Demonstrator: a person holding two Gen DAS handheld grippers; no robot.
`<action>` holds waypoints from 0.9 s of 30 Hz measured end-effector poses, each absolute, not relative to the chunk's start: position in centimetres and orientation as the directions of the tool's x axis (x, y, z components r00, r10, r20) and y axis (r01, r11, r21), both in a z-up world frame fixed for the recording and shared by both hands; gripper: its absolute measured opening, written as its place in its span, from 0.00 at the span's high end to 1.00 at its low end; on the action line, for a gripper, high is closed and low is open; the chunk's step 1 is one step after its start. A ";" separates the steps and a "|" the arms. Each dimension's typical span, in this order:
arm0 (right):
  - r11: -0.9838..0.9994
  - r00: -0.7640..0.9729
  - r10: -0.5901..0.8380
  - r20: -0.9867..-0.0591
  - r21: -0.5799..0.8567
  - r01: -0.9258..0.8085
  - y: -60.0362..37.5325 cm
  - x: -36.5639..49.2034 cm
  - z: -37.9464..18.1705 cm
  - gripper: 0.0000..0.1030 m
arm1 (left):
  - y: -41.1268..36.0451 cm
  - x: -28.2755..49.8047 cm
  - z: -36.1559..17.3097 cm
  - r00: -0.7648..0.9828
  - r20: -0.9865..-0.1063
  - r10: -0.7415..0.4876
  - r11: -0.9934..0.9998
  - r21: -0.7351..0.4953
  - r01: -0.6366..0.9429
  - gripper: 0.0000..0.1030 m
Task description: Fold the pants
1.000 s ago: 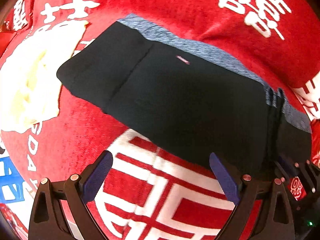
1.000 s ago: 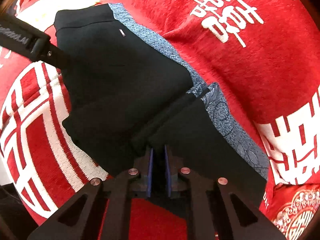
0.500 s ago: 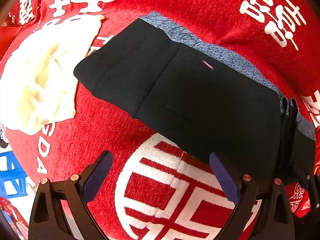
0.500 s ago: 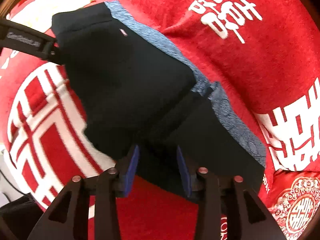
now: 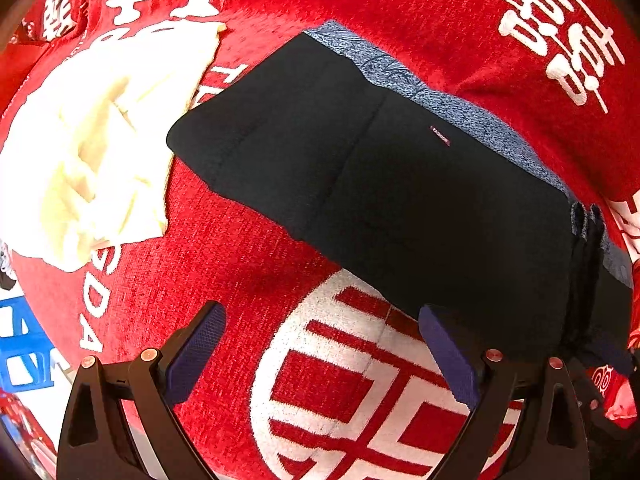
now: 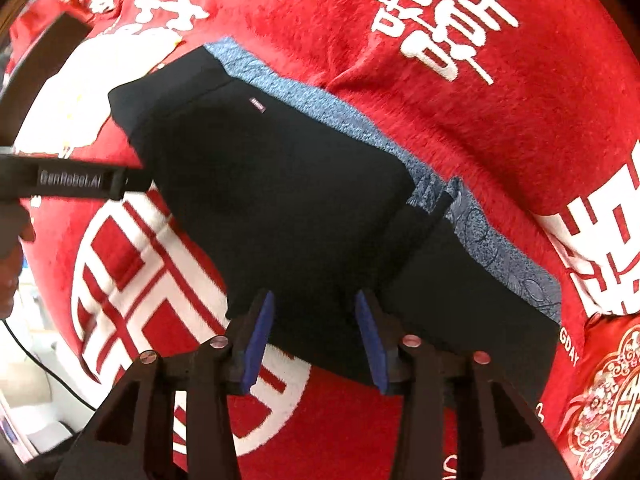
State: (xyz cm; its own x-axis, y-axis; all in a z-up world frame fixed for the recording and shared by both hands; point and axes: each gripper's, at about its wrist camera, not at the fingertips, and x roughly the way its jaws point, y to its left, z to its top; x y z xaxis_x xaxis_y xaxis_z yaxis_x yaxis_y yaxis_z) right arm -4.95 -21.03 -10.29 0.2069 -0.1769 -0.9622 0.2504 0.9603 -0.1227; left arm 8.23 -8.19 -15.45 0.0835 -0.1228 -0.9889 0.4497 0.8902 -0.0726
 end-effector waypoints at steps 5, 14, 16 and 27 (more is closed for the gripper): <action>0.950 0.201 -0.147 -0.969 -0.082 0.300 -21.7 -4.4 -10.5 0.50 | -7.9 8.8 -15.7 0.086 -0.989 -0.123 0.891 -0.071 0.449 0.06; 0.871 0.169 -0.002 -0.986 0.081 0.484 -24.1 -4.8 -13.3 0.46 | -7.1 10.0 -16.5 0.094 -0.990 -0.107 0.892 -0.054 0.449 0.06; 0.848 0.185 0.013 -0.983 0.108 0.519 -24.4 -5.0 -13.5 0.46 | -6.9 10.1 -16.6 0.089 -0.990 -0.108 0.890 -0.057 0.452 0.06; 0.830 0.181 0.010 -0.984 0.109 0.547 -24.0 -4.8 -13.9 0.36 | -5.7 10.4 -17.7 0.035 -0.992 -0.121 0.896 -0.094 0.434 0.06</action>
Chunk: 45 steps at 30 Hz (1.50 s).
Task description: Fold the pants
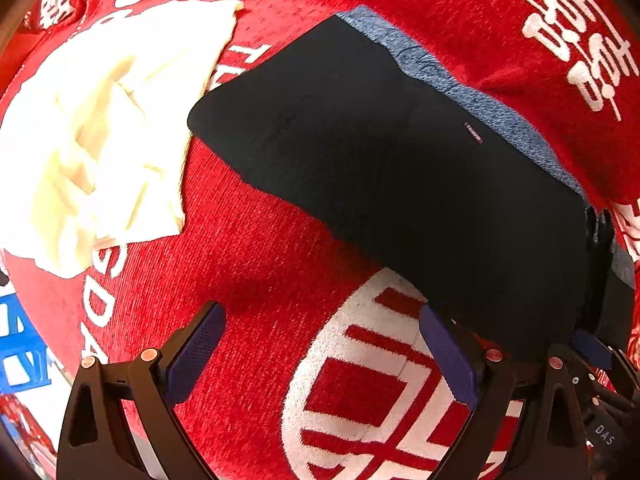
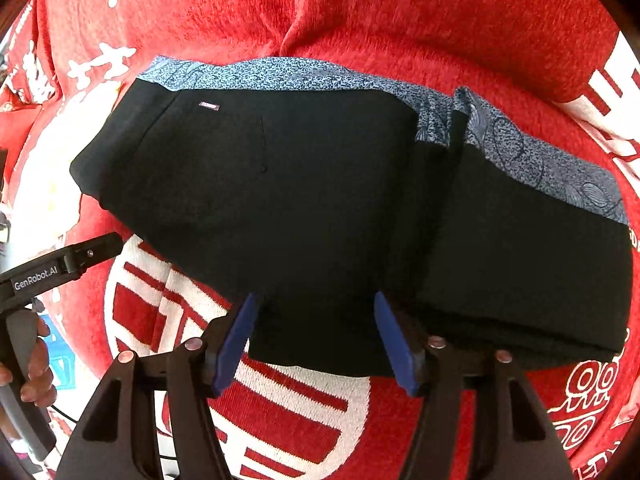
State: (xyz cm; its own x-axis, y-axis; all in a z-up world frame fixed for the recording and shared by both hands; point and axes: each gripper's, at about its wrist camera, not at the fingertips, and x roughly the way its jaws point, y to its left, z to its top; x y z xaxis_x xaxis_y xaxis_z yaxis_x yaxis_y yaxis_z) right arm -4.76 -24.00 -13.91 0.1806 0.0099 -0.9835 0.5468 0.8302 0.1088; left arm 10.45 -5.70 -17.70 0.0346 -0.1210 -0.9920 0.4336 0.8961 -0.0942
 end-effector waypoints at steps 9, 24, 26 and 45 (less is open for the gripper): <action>0.810 0.161 0.026 -0.987 0.116 0.575 -23.3 -5.8 -12.8 0.36 | -4.1 9.7 -15.3 0.063 -0.989 -0.131 0.914 -0.096 0.395 0.06; 0.846 0.201 -0.008 -0.980 0.100 0.523 -24.1 -2.4 -10.5 0.36 | -2.3 10.7 -14.8 0.068 -0.987 -0.149 0.916 -0.112 0.385 0.06; 0.834 0.201 -0.026 -0.979 0.089 0.544 -25.0 -2.6 -10.3 0.36 | -2.7 11.1 -15.0 0.067 -0.986 -0.154 0.913 -0.116 0.391 0.06; 0.750 0.223 0.033 -0.974 0.172 0.638 -26.0 -5.2 -13.8 0.29 | -4.2 12.8 -16.9 0.022 -0.960 -0.279 0.898 -0.253 0.359 0.06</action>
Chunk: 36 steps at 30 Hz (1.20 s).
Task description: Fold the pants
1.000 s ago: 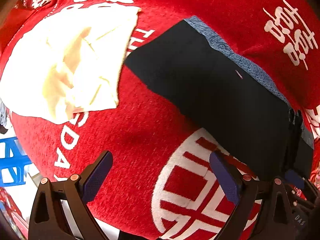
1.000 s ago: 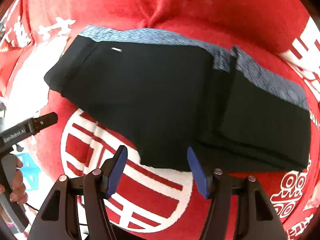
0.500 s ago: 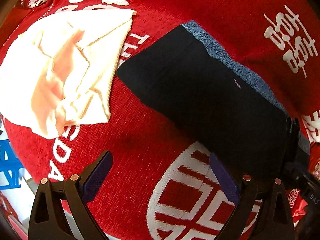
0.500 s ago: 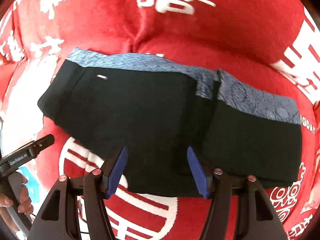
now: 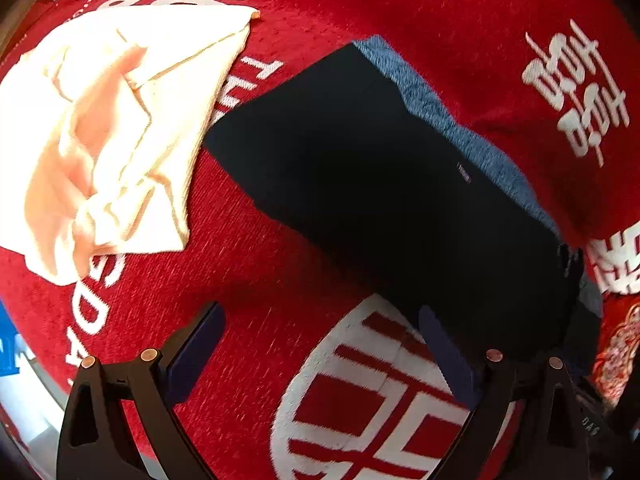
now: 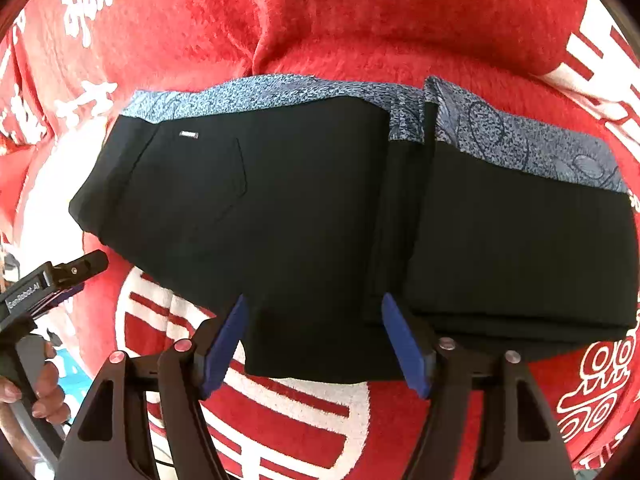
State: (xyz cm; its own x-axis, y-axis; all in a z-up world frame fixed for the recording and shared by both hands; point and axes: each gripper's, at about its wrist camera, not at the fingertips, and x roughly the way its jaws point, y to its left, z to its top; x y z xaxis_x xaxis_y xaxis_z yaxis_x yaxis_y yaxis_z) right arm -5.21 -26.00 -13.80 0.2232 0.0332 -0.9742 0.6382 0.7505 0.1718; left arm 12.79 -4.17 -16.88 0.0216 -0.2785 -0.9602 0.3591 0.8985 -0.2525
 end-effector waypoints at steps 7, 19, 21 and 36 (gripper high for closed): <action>0.758 0.221 0.034 -0.975 0.169 0.630 -25.8 -5.2 -13.8 0.28 | -3.9 15.5 -17.7 -0.015 -0.894 -0.447 0.855 -0.433 0.284 0.06; 0.779 0.221 0.020 -0.975 0.154 0.608 -25.4 -5.1 -13.7 0.27 | -3.8 16.2 -18.7 -0.047 -0.781 -0.623 0.760 -0.619 0.198 0.06; 0.778 0.222 0.018 -0.975 0.154 0.609 -25.4 -5.1 -13.7 0.27 | -4.2 16.5 -18.8 -0.041 -0.774 -0.632 0.754 -0.626 0.199 0.06; 0.770 0.242 0.034 -0.970 0.180 0.612 -25.4 -5.5 -13.4 0.27 | -7.7 17.6 -19.3 -0.005 -0.836 -0.549 0.824 -0.542 0.163 0.16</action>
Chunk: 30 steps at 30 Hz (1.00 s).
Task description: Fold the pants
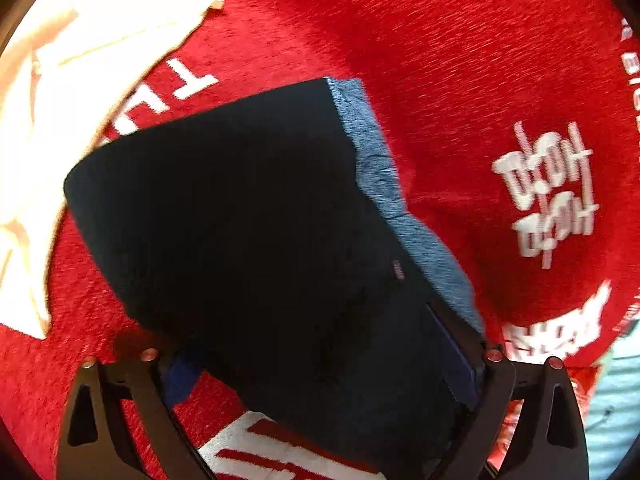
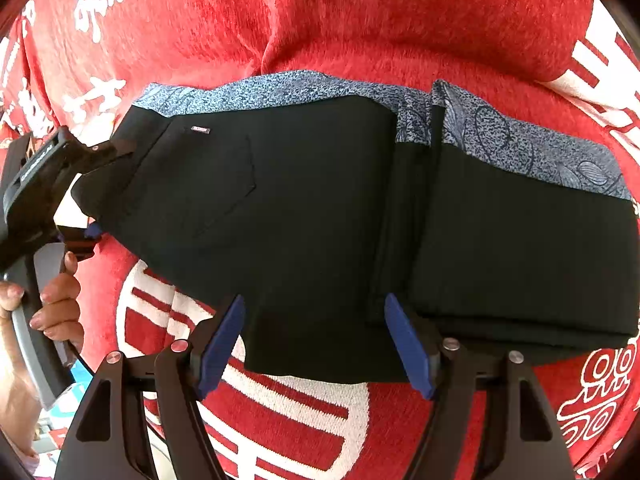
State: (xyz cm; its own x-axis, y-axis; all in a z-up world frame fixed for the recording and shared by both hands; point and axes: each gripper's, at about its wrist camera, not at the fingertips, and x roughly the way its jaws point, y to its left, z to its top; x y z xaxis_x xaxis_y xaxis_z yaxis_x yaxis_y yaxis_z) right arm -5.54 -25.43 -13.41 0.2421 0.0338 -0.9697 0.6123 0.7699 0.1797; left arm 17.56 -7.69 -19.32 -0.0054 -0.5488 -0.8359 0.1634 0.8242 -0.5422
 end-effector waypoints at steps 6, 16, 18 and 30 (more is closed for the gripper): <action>0.753 0.255 0.053 -0.965 0.207 0.624 -26.9 -4.8 -11.1 0.26 | -10.3 15.5 -17.4 0.160 -0.941 -0.297 0.897 -0.218 0.384 0.65; 0.764 0.289 0.271 -0.918 0.388 0.515 -30.5 5.7 -7.0 0.26 | -14.1 10.8 -15.6 0.397 -0.901 -0.175 0.766 0.129 0.630 0.66; 0.778 0.256 0.329 -0.909 0.414 0.472 -29.9 8.9 -6.8 0.26 | -15.1 10.5 -15.7 0.415 -0.895 -0.164 0.753 0.158 0.639 0.66; 0.933 -0.132 0.359 -0.924 0.350 0.087 -16.8 25.2 -8.6 0.22 | -14.8 8.7 -15.6 0.495 -0.860 -0.120 0.718 0.269 0.642 0.66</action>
State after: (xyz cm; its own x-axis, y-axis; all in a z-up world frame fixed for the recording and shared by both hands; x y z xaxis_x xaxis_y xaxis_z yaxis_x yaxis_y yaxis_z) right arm 25.21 -16.83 -8.59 -0.1321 0.3592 -0.9239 0.0869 0.9326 0.3502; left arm 8.72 -14.81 -15.59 0.4952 -0.1198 -0.8605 0.6420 0.7178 0.2695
